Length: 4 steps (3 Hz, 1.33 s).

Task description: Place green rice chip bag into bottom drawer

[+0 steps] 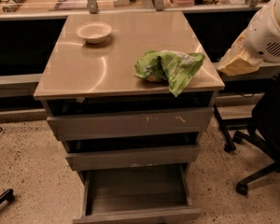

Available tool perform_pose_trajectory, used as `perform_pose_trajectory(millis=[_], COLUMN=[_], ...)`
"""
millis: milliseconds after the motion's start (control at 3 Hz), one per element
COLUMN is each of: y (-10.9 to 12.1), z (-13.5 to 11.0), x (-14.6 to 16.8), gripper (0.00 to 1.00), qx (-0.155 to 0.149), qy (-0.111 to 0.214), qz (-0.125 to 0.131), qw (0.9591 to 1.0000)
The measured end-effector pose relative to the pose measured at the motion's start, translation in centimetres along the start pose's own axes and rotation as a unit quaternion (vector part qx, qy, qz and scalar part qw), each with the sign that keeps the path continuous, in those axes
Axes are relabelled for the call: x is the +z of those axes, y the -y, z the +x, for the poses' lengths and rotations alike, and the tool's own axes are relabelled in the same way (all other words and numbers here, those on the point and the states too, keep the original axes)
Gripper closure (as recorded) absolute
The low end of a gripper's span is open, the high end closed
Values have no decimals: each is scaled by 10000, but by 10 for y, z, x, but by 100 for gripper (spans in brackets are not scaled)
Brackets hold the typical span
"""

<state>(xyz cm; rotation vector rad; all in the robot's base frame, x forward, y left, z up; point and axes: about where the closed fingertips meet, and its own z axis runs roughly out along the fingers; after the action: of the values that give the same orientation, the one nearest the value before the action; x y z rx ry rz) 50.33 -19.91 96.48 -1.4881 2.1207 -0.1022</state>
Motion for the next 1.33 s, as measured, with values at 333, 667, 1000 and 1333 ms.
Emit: perform_pose_trajectory(millis=[333,667,1000,1333], y=[0,1,13,24], z=[0,-4,-33,-61], x=[0,0,11,26], gripper=[100,100,81,58], qx=[0,215,321,387], qy=[0,249,792,1203], qz=[0,54,83,67], qw=[10000,9994,9963,9920])
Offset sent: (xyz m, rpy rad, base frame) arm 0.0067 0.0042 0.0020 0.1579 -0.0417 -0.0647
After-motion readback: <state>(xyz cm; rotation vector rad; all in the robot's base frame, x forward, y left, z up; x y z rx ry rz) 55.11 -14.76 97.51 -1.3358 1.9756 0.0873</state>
